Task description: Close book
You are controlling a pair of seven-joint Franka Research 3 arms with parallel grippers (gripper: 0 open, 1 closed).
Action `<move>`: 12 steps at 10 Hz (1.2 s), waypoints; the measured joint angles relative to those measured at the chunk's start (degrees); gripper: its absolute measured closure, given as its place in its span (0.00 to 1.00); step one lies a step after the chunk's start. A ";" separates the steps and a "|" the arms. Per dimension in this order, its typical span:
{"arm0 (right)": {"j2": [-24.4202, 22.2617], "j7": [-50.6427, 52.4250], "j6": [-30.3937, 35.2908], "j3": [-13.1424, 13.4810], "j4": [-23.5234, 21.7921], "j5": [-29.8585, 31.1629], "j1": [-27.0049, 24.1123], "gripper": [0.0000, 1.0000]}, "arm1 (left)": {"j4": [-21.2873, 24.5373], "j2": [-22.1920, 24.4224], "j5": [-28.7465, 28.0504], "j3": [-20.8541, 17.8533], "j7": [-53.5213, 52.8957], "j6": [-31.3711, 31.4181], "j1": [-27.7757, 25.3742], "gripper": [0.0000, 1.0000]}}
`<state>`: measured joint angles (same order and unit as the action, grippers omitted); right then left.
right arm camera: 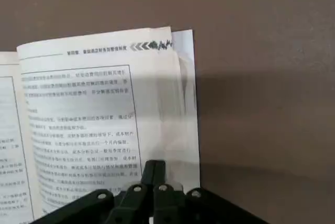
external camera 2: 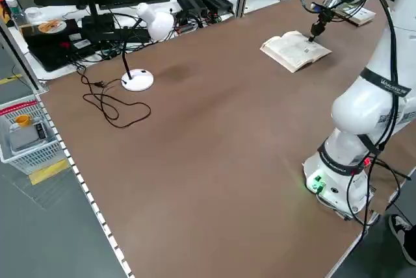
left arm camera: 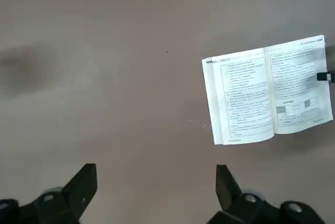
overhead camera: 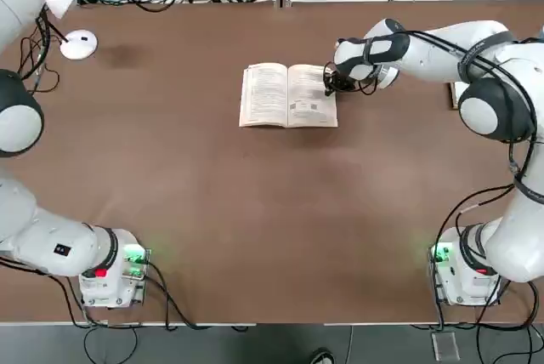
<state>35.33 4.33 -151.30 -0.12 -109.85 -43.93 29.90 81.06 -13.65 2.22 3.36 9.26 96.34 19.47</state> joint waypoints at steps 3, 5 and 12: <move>0.00 0.06 -0.03 0.00 -0.01 0.00 0.00 0.99 | 0.01 -0.20 0.00 0.08 0.00 0.06 0.08 0.00; 0.00 0.06 -0.04 0.00 -0.01 -0.01 0.00 0.99 | 0.05 -0.66 0.00 0.24 0.00 0.14 0.11 0.00; 0.00 0.07 -0.11 0.01 -0.02 -0.03 0.00 0.99 | 0.09 -4.60 0.00 1.55 -0.59 2.78 0.91 0.00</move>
<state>35.33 4.40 -151.41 -0.11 -109.87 -43.96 29.90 81.15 -18.25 2.23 4.91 8.68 99.12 20.38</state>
